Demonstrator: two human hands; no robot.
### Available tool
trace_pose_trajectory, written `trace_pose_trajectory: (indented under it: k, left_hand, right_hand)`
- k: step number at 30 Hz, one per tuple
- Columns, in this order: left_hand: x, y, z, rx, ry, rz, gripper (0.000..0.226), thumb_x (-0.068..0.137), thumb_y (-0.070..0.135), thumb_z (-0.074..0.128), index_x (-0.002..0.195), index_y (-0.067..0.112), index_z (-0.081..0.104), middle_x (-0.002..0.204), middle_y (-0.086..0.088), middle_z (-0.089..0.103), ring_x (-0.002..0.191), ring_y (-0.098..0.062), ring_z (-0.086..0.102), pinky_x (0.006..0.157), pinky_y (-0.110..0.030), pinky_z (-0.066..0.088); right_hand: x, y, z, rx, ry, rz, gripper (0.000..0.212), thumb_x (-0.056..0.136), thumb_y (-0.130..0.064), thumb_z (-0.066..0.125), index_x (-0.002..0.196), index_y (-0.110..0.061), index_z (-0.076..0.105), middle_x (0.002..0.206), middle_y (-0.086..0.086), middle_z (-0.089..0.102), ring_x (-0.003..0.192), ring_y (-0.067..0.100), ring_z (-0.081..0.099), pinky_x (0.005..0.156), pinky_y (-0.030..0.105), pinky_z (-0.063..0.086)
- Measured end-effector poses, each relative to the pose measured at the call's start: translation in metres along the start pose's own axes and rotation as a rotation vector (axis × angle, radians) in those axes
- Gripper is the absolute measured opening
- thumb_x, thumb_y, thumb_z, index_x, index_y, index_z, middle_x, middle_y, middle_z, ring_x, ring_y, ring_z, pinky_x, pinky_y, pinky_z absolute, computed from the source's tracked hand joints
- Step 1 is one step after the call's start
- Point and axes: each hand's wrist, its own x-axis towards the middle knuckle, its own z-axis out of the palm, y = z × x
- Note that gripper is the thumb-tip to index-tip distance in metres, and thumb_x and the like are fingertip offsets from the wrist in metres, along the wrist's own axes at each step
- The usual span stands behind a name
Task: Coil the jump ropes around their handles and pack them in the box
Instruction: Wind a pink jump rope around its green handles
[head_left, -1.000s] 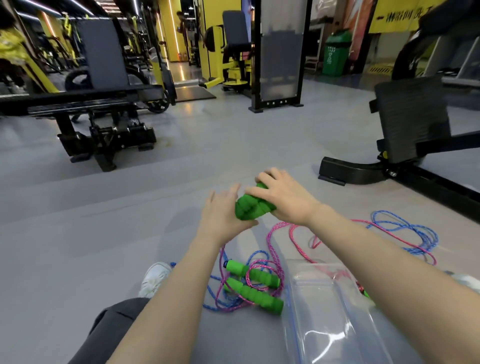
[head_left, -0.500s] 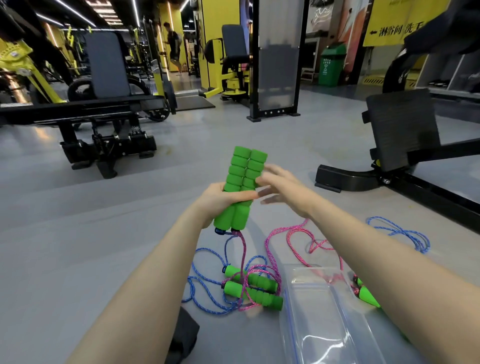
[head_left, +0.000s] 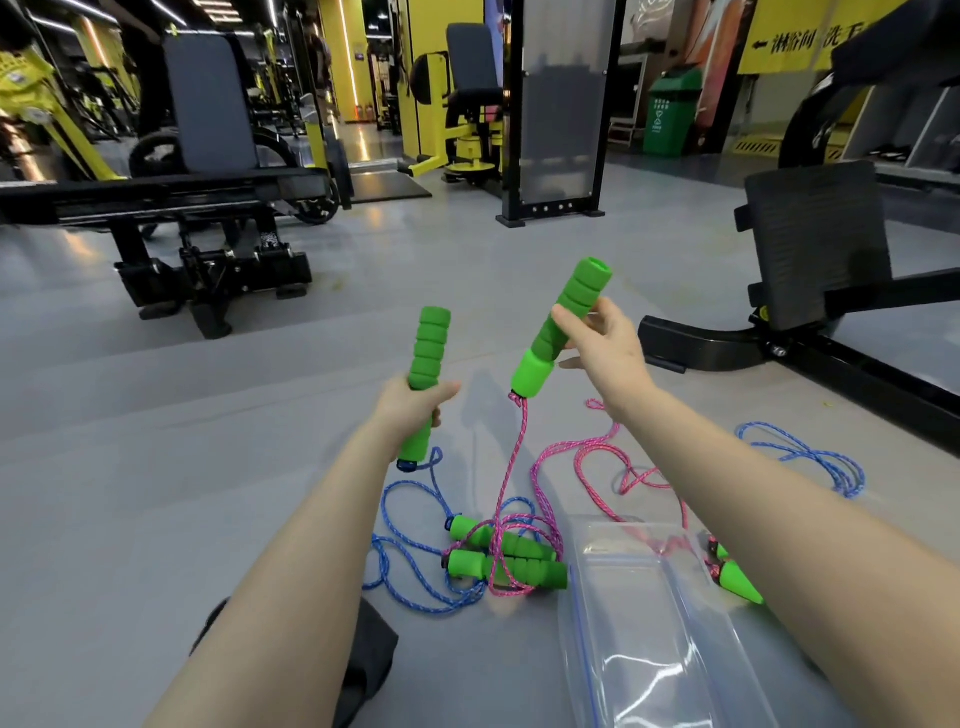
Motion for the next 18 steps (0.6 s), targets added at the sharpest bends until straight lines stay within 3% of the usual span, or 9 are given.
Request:
trace_pose_trajectory:
  k: [5,9,12,13,15,17,18]
  left_hand:
    - [0.012,-0.043,0.019,0.623,-0.119,0.014,0.019,0.09,0.009,0.055,0.108,0.009,0.05,0.095,-0.012,0.056,0.086,-0.026,0.054,0.07,-0.027,0.037]
    - [0.016,-0.078,0.035,0.911,-0.135,0.056,0.014,0.087,0.009,0.054,0.099,0.015,0.05,0.11,-0.015,0.062,0.099,-0.032,0.058,0.075,-0.032,0.042]
    - [0.019,-0.099,0.046,1.027,-0.114,-0.012,0.05,0.087,0.019,0.058,0.133,0.017,0.04,0.132,-0.011,0.05,0.118,-0.029,0.051,0.095,-0.038,0.038]
    - [0.019,-0.1,0.05,0.949,-0.102,-0.021,0.065,0.087,0.024,0.06,0.144,0.019,0.029,0.141,-0.01,0.042,0.127,-0.028,0.044,0.103,-0.039,0.033]
    - [0.02,-0.092,0.059,0.57,-0.138,0.022,0.078,0.085,0.025,0.064,0.15,0.019,0.022,0.149,-0.009,0.034,0.135,-0.023,0.035,0.106,-0.033,0.029]
    - [0.02,-0.074,0.07,0.251,-0.275,0.053,0.076,0.081,0.022,0.071,0.147,0.018,0.032,0.142,-0.008,0.042,0.13,-0.014,0.041,0.098,-0.022,0.033]
    - [0.019,-0.066,0.076,0.169,-0.349,0.063,0.068,0.08,0.018,0.072,0.14,0.016,0.041,0.13,-0.006,0.051,0.119,-0.006,0.049,0.09,-0.016,0.036]
  right_hand:
    - [-0.003,0.016,-0.003,-0.037,0.003,0.044,0.011,0.088,-0.016,0.06,0.087,-0.019,0.05,0.084,0.004,0.052,0.076,0.018,0.053,0.047,0.016,0.047]
    - [-0.009,0.046,-0.009,-0.019,0.001,0.138,0.02,0.084,-0.009,0.06,0.08,-0.024,0.048,0.082,0.002,0.055,0.08,0.023,0.056,0.059,0.028,0.051]
    - [-0.012,0.069,-0.014,-0.044,-0.008,0.219,0.017,0.081,-0.006,0.062,0.08,-0.019,0.051,0.083,0.005,0.057,0.081,0.025,0.059,0.064,0.032,0.054]
    - [-0.012,0.077,-0.015,-0.04,-0.014,0.243,0.015,0.079,-0.006,0.063,0.079,-0.017,0.053,0.084,0.008,0.057,0.081,0.027,0.06,0.066,0.036,0.055]
    - [-0.013,0.089,-0.015,-0.035,-0.068,0.286,0.012,0.078,-0.005,0.064,0.08,-0.014,0.055,0.086,0.013,0.059,0.078,0.027,0.061,0.074,0.042,0.056]
    - [-0.016,0.098,-0.01,-0.085,-0.157,0.32,0.012,0.079,-0.006,0.065,0.081,-0.014,0.057,0.087,0.012,0.061,0.077,0.024,0.062,0.076,0.04,0.054]
    - [-0.018,0.101,-0.006,-0.088,-0.195,0.333,0.012,0.079,-0.007,0.067,0.082,-0.015,0.058,0.088,0.011,0.063,0.078,0.022,0.062,0.076,0.038,0.054]
